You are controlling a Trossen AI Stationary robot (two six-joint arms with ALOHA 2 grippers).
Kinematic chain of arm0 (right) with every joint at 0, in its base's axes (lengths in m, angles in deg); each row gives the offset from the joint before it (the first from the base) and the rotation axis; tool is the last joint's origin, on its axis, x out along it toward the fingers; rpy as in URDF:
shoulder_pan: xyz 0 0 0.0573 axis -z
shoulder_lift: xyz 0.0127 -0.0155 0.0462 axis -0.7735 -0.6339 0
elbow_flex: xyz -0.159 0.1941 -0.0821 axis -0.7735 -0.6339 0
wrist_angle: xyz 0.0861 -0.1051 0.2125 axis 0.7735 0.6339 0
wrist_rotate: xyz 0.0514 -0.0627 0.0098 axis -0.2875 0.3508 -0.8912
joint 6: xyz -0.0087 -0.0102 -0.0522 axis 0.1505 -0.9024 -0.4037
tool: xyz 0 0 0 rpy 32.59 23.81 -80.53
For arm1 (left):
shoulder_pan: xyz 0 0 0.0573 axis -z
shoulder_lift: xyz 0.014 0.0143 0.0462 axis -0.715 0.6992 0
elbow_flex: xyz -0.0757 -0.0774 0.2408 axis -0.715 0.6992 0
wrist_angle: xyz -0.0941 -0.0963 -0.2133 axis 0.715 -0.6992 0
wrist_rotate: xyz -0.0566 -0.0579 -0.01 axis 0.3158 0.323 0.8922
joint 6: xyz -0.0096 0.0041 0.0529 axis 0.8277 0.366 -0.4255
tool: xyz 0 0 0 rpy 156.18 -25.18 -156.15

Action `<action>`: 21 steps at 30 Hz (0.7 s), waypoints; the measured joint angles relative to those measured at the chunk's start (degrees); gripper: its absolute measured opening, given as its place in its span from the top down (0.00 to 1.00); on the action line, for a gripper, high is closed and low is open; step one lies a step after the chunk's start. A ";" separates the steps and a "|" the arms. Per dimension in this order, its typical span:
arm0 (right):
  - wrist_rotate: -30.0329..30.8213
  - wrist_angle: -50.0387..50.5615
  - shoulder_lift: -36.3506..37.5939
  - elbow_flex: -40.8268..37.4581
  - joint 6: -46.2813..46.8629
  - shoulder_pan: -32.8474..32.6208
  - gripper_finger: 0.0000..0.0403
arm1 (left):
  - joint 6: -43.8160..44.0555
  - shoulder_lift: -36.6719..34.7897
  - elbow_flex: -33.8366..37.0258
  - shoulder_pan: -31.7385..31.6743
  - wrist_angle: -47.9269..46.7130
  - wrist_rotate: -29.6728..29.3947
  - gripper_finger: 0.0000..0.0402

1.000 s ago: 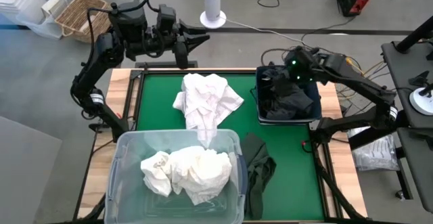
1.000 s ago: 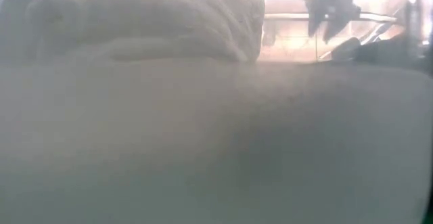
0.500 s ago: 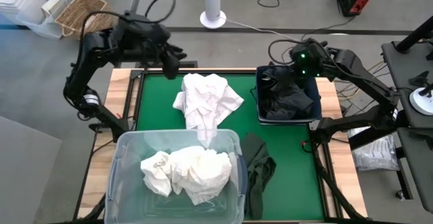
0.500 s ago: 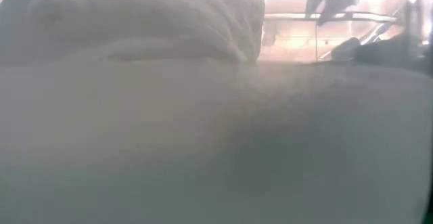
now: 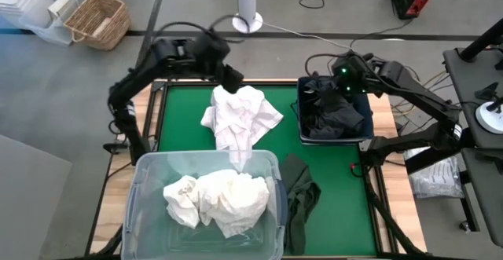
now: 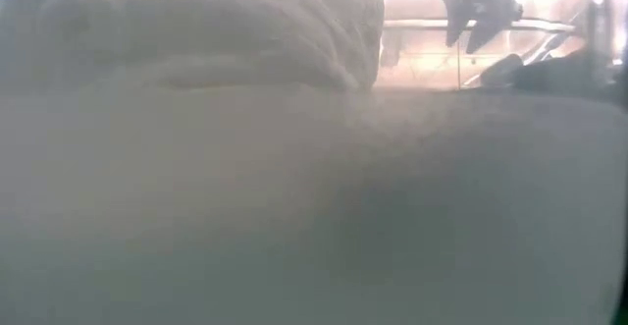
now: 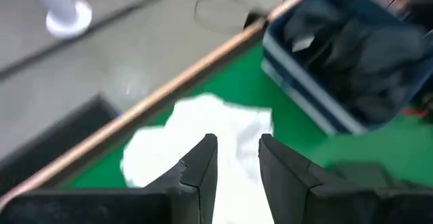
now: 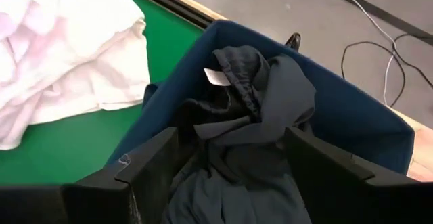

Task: Sort clothes
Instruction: Put the white polo shirt into the transparent bin

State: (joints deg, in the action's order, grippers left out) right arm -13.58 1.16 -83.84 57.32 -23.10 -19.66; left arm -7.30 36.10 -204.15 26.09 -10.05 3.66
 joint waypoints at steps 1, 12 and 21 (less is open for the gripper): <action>-0.01 0.00 0.00 -0.31 0.01 0.00 0.35 | 1.04 0.87 0.00 0.00 -1.52 0.00 0.78; -0.02 -0.30 0.00 -2.58 0.43 0.00 0.33 | 5.30 9.27 0.00 0.13 -9.16 0.00 0.78; -0.02 -0.31 0.00 -3.26 0.44 0.00 0.31 | 8.08 13.64 0.22 1.24 -9.13 4.64 0.78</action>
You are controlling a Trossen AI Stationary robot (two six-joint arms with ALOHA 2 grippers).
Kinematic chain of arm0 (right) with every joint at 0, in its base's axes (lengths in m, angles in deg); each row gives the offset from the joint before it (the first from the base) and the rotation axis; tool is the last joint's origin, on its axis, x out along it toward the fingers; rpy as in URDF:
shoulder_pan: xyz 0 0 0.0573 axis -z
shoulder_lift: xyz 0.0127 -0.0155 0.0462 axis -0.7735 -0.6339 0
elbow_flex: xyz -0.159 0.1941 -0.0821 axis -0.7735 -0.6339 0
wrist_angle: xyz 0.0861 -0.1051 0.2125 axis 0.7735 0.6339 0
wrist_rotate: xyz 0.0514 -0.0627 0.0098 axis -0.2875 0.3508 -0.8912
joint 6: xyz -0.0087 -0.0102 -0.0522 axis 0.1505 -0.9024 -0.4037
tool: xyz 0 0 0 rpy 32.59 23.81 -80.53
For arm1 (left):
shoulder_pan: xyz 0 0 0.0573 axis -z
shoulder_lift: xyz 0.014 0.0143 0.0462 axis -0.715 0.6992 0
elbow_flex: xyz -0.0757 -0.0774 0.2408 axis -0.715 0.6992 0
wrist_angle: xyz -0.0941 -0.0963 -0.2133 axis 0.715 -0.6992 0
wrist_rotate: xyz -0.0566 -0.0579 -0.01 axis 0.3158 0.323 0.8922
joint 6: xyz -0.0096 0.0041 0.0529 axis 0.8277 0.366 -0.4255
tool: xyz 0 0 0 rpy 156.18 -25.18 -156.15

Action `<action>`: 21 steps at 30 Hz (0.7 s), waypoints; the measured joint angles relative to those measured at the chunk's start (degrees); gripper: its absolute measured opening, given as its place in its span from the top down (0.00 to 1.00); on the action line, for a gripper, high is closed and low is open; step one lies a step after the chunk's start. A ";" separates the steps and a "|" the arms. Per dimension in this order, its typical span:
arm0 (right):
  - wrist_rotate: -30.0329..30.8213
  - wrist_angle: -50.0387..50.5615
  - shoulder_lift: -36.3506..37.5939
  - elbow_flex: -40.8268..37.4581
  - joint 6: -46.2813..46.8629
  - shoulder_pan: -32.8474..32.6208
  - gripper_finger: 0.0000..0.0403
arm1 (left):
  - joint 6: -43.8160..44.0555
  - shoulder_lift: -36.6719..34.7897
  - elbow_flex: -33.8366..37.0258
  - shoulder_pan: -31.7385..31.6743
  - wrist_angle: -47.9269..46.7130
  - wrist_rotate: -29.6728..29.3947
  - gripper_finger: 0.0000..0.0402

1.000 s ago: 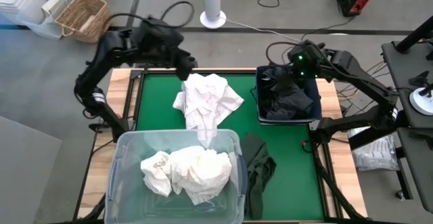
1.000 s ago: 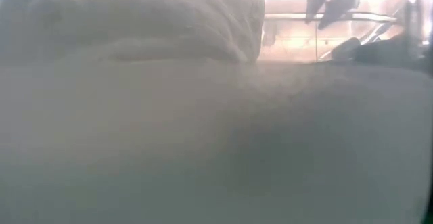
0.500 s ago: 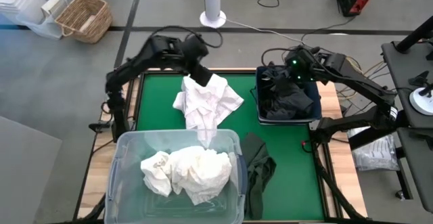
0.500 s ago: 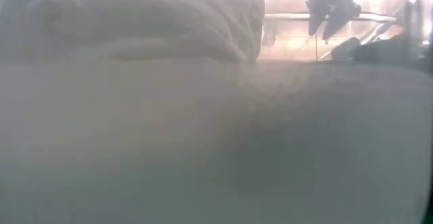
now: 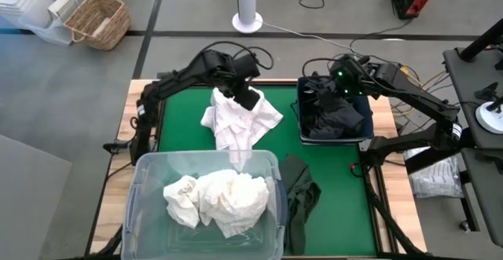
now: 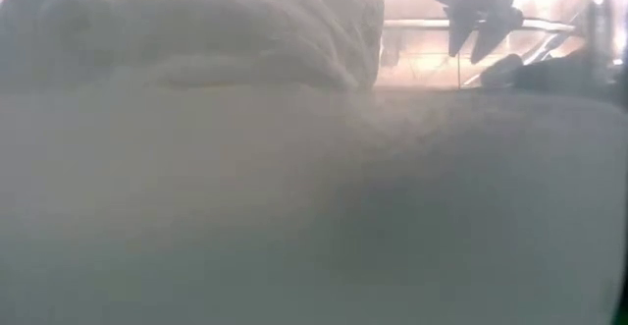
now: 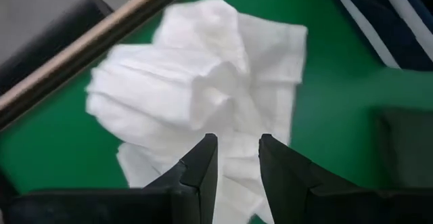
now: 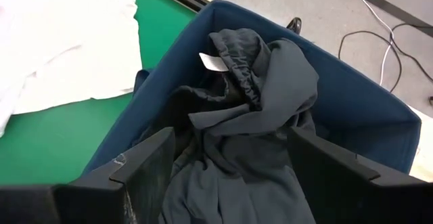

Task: Sort clothes
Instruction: Put the white polo shirt into the transparent bin

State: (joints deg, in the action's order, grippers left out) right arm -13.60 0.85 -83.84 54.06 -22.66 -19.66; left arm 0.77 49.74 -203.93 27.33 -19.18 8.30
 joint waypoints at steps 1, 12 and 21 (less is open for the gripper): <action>0.00 -0.06 0.00 0.00 -0.01 0.00 0.31 | 0.08 0.13 0.00 0.39 0.00 0.29 0.78; 0.00 -0.41 0.00 0.00 -0.11 0.00 0.30 | 1.87 0.16 5.14 1.56 0.00 -2.50 0.68; 0.00 -1.64 0.00 0.00 -0.45 0.00 0.32 | 4.42 0.18 13.45 3.93 0.01 -2.67 0.49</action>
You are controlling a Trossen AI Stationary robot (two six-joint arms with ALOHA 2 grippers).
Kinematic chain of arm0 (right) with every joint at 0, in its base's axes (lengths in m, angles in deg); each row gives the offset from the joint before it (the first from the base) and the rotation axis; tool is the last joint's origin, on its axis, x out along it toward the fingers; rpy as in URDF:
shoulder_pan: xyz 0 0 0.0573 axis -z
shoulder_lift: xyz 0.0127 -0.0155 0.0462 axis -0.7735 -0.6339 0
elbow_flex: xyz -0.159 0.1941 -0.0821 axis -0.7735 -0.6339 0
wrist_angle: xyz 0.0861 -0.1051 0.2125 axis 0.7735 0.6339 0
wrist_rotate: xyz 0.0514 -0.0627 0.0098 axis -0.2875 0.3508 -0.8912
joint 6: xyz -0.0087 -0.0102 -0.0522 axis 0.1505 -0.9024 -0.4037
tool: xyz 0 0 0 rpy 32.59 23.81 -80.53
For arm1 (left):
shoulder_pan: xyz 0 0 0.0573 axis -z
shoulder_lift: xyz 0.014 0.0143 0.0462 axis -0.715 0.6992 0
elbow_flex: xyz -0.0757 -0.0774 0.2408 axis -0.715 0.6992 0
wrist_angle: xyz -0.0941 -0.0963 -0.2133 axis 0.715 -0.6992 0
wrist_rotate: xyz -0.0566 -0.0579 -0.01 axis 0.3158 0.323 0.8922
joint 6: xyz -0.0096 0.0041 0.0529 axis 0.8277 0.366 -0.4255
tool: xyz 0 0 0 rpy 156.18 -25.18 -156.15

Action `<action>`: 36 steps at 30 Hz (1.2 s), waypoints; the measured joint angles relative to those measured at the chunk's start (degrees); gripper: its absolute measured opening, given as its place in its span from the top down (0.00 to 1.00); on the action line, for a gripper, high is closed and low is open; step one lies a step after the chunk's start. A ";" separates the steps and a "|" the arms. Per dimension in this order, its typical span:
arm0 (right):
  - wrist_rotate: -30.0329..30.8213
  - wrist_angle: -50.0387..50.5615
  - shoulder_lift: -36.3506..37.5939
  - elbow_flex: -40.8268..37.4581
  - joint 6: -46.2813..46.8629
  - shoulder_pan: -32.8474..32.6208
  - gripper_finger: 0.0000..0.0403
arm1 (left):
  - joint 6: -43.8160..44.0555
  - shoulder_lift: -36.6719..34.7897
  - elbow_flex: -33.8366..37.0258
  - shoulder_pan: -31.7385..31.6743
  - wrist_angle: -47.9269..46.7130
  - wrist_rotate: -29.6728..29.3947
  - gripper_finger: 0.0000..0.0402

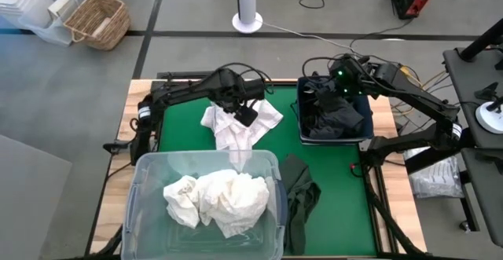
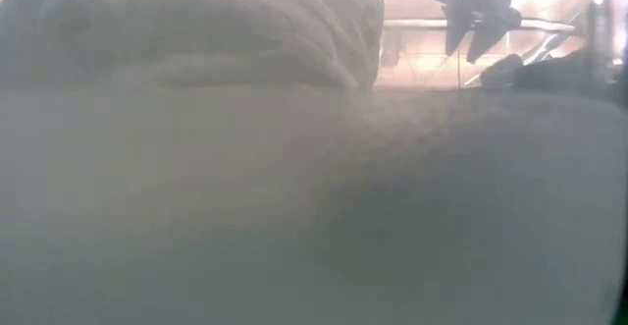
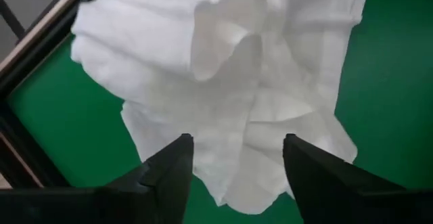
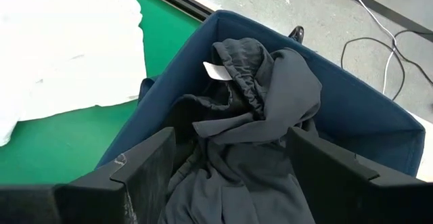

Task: Sort clothes
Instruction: Put the white polo shirt into the transparent bin

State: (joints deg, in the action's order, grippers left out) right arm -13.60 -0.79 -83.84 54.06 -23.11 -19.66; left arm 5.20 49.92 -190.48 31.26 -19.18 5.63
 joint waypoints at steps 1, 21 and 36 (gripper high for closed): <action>0.00 -0.02 0.00 0.00 0.01 0.00 0.32 | 0.18 0.00 0.64 0.23 0.18 -0.01 0.47; 0.00 -0.26 0.00 -0.26 0.01 0.00 0.30 | 3.00 -0.02 17.83 0.23 10.16 -3.50 0.30; -0.02 -0.26 0.00 -0.28 0.01 0.00 0.31 | 3.87 -0.07 27.37 0.03 21.57 -5.52 0.28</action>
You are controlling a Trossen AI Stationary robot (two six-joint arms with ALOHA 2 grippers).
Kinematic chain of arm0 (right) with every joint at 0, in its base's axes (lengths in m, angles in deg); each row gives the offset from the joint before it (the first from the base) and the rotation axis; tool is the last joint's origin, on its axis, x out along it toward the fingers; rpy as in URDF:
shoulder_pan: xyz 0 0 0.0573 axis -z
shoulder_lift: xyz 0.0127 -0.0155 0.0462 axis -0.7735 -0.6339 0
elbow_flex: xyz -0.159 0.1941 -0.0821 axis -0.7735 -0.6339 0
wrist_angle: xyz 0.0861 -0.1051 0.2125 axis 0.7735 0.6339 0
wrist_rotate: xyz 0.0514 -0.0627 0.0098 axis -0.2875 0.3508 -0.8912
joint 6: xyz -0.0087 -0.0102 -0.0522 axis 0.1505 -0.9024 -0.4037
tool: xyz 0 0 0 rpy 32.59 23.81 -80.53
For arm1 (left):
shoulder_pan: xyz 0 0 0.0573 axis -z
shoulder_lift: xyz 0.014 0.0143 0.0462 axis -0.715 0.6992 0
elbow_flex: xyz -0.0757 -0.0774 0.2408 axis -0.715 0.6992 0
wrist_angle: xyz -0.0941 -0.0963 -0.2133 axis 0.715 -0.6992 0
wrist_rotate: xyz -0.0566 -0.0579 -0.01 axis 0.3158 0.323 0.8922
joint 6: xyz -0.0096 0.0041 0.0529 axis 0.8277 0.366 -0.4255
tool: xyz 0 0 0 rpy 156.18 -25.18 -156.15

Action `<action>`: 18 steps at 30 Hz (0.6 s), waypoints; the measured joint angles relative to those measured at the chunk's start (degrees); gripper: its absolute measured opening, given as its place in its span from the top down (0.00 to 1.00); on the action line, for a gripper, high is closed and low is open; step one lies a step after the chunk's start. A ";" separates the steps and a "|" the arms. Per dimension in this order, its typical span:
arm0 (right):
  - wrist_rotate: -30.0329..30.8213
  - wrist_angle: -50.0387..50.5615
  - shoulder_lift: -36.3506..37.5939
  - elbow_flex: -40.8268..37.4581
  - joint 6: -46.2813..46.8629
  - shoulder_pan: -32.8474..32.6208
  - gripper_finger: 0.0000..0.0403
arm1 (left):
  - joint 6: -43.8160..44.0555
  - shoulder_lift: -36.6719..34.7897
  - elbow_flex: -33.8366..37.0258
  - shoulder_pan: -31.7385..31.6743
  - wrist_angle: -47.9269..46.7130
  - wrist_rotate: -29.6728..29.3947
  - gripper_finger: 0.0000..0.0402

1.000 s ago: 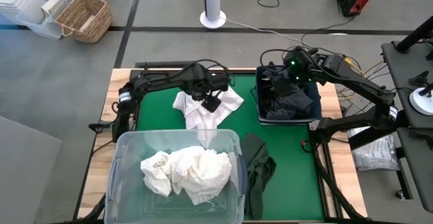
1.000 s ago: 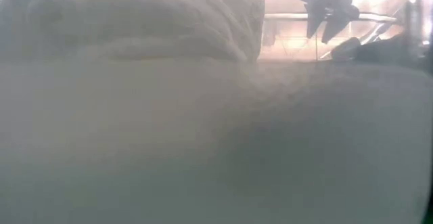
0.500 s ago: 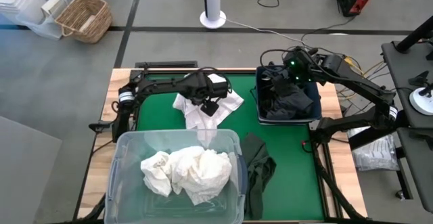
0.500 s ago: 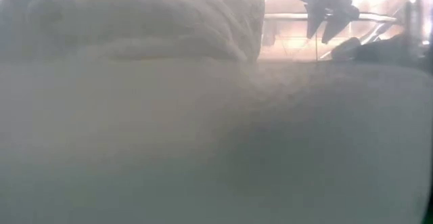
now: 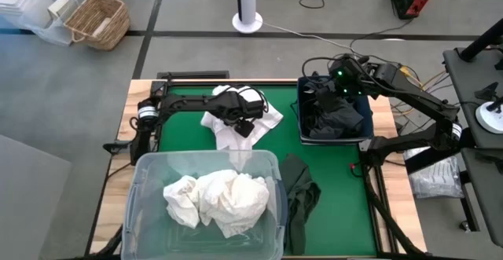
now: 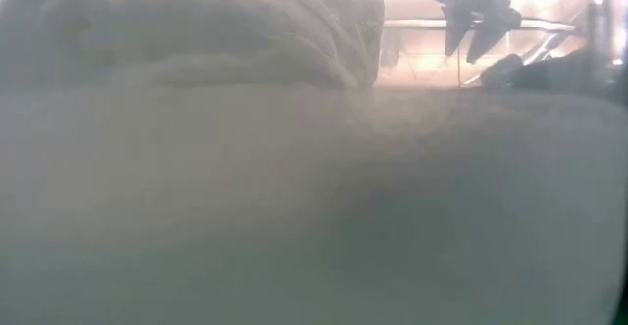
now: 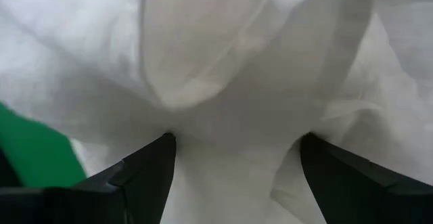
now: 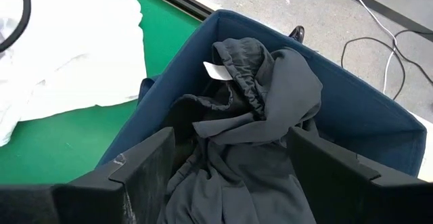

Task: Sort clothes
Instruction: Put the white polo shirt into the transparent bin

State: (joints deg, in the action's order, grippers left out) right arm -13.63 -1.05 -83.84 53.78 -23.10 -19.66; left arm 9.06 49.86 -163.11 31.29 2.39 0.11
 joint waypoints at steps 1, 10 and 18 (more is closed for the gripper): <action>0.00 0.00 0.00 0.00 0.00 0.01 0.30 | -0.01 0.00 0.81 0.00 1.21 0.01 0.28; 0.00 0.00 0.00 -0.02 0.00 0.00 0.32 | -1.61 0.00 6.54 0.00 6.99 0.47 0.28; 0.00 0.00 0.00 -0.02 0.00 0.00 0.32 | -3.49 -0.07 9.81 0.00 11.57 2.13 0.36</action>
State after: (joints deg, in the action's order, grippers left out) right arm -13.63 -1.05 -83.84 53.75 -23.10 -19.66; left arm 5.58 49.79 -153.29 31.29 13.96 2.24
